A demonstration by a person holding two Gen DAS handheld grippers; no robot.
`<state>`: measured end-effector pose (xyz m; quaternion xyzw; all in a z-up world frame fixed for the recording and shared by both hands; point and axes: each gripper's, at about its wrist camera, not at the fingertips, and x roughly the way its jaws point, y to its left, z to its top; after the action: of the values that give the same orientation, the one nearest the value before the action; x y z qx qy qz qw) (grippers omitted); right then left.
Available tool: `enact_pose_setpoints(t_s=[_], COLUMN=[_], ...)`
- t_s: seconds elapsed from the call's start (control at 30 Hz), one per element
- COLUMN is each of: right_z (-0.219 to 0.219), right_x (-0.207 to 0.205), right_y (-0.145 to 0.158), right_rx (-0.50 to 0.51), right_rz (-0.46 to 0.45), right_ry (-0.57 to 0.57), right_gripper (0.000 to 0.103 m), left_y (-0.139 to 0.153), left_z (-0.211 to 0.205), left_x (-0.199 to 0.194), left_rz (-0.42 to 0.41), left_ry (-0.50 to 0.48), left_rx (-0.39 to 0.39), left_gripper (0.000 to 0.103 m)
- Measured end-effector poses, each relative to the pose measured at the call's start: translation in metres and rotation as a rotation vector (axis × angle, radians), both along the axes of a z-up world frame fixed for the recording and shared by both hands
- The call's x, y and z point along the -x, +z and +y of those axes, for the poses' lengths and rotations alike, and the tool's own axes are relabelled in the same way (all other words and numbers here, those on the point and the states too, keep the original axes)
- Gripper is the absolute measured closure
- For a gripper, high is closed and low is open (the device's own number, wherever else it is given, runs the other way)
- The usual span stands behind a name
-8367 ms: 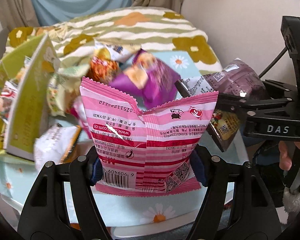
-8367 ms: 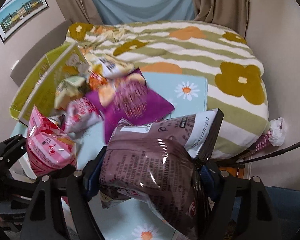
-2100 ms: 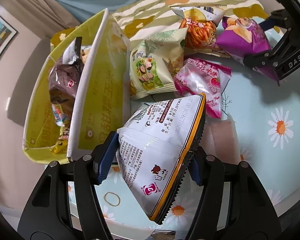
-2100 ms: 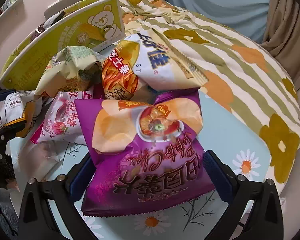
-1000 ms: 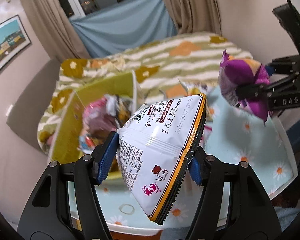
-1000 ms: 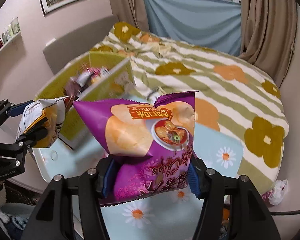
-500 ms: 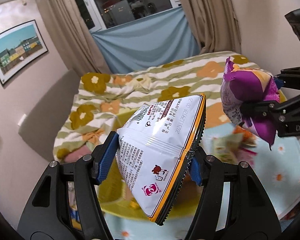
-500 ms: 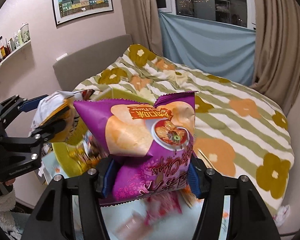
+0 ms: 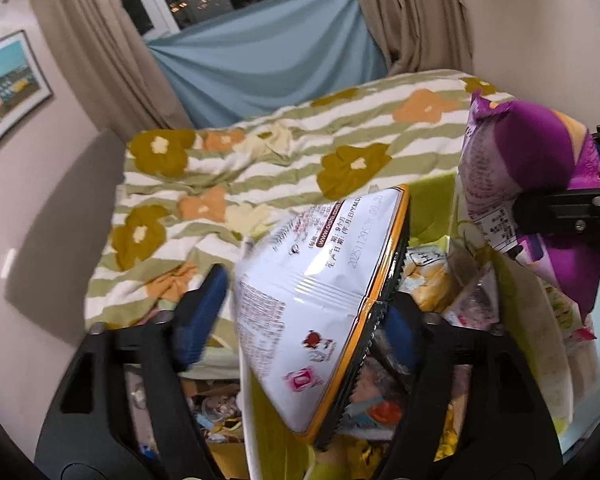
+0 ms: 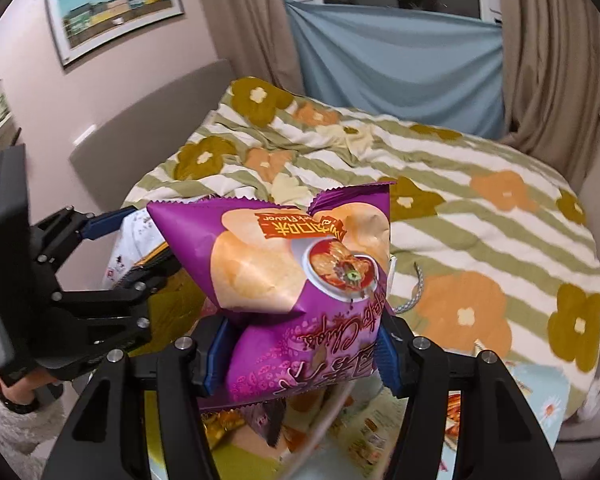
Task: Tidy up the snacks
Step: 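Carry both bags into the cardboard box and open both tools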
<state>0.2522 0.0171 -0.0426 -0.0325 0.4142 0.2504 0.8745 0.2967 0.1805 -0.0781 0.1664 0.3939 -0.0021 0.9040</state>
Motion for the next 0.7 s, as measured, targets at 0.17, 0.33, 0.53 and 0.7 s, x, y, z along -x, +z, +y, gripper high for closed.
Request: enact_pose_setpoints(t_s=[0.17,0.33,0.53,0.7], right_z=[0.009,0.011,0.016,0.031], right_x=[-0.010,-0.011,-0.013,-0.021], right_y=[-0.011,-0.015,-0.008,-0.003], right_rx=[-0.001,0.007,-0.008,0.015], right_rz=[0.042,0.059,0.062,0.047], right_ry=[-0.056,-0.077,-0.070,-0.032], right_gripper=[0.047,0.047,0.047,0.047], left_y=[-0.014,-0.017,-0.009,-0.007], left_z=[0.013,0.019,0.031,0.040], left_x=[0.001,0.020,0.045,0.050], left_rz=[0.030,0.041,0.038,0.042], left_ry=[-0.017,-0.012,0.033,0.070], left_rx=[0.080,0.128,0.174,0.179], left_gripper=[0.000,0.000,0.000,0.000])
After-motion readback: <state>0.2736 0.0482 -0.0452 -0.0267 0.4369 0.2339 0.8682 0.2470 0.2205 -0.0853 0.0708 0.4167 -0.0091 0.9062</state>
